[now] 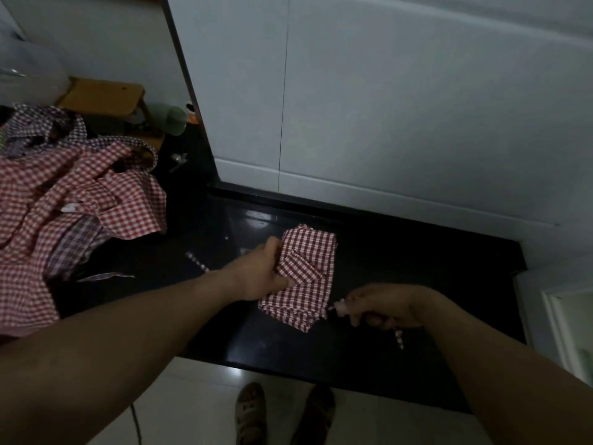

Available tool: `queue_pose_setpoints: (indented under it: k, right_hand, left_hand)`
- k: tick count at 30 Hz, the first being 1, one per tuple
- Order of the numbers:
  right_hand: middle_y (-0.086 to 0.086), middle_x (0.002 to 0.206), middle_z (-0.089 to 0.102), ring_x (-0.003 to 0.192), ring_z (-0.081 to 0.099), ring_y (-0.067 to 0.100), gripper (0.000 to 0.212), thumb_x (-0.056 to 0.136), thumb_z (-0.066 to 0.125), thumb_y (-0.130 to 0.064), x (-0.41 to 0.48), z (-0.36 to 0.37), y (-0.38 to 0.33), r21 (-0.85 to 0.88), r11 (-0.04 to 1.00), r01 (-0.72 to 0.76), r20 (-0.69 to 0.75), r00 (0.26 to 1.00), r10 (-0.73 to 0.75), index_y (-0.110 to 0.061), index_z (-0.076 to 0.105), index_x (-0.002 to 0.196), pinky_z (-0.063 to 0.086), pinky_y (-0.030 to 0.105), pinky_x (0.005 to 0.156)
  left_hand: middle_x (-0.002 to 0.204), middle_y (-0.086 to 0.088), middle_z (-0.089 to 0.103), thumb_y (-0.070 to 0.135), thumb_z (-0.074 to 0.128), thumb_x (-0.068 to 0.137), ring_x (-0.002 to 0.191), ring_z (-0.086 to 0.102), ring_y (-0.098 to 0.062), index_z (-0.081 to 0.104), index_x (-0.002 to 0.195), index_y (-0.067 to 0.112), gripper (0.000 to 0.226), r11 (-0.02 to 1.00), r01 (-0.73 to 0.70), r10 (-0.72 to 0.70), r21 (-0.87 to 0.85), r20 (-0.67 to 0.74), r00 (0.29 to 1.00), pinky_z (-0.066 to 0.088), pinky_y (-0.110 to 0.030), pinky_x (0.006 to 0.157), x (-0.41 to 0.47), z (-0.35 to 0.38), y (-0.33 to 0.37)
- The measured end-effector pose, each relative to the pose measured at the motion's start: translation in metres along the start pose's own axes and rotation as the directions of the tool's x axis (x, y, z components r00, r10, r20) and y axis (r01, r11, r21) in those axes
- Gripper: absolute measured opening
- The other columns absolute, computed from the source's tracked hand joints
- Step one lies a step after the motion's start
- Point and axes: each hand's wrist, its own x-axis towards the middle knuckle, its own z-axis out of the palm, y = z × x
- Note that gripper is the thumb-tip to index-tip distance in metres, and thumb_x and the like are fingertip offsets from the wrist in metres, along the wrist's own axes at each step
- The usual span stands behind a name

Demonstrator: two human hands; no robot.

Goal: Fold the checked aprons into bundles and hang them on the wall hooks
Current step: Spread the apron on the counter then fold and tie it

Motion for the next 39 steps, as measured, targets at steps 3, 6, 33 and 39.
queue_pose_setpoints:
  k: [3, 6, 33, 39]
  right_hand:
    - [-0.004, 0.088, 0.067, 0.075, 0.050, 0.012, 0.052, 0.089, 0.059, -0.071, 0.010, 0.014, -0.012, -0.047, 0.999, 0.026, -0.112, 0.993, -0.032, -0.024, 0.075, 0.101, 0.037, 0.026, 0.060]
    - [-0.003, 0.075, 0.061, 0.062, 0.045, 0.011, 0.048, 0.094, 0.057, -0.066, 0.016, 0.021, -0.007, -0.016, 1.000, 0.021, -0.126, 0.992, -0.023, -0.021, 0.074, 0.089, 0.032, 0.024, 0.052]
    - [0.007, 0.084, 0.070, 0.078, 0.066, 0.020, 0.024, 0.093, 0.074, -0.036, 0.025, 0.005, 0.006, -0.007, 1.000, -0.011, -0.584, 0.812, 0.005, -0.013, 0.071, 0.085, 0.054, 0.034, 0.075]
    - [0.007, 0.109, 0.067, 0.101, 0.063, 0.026, 0.018, 0.096, 0.067, -0.029, 0.011, 0.004, 0.009, -0.302, 0.952, -0.044, -0.854, 0.457, -0.249, -0.016, 0.067, 0.108, 0.050, 0.035, 0.086]
  left_hand:
    - [0.119, 0.008, 0.062, 0.050, 0.082, 0.083, 0.108, 0.062, -0.014, 0.048, 0.127, 0.018, 0.064, 0.959, 0.195, -0.180, -0.208, 0.085, 0.980, 0.052, -0.033, 0.091, 0.010, 0.014, 0.001]
    - [0.123, 0.004, 0.073, 0.045, 0.086, 0.080, 0.112, 0.068, -0.015, 0.069, 0.127, 0.022, 0.055, 0.907, 0.255, -0.212, -0.335, 0.160, 0.964, 0.053, -0.042, 0.107, 0.016, 0.025, -0.012]
    - [0.118, 0.005, 0.075, 0.007, 0.076, 0.091, 0.107, 0.071, -0.011, 0.063, 0.128, 0.027, 0.045, 0.648, 0.285, -0.202, -0.706, 0.201, 0.958, 0.053, -0.022, 0.088, -0.015, 0.025, -0.007]
    - [0.114, -0.004, 0.078, -0.003, 0.072, 0.091, 0.106, 0.074, -0.021, 0.065, 0.128, 0.015, 0.041, 0.515, 0.279, -0.259, -0.810, 0.163, 0.952, 0.058, -0.034, 0.094, -0.019, 0.031, -0.014]
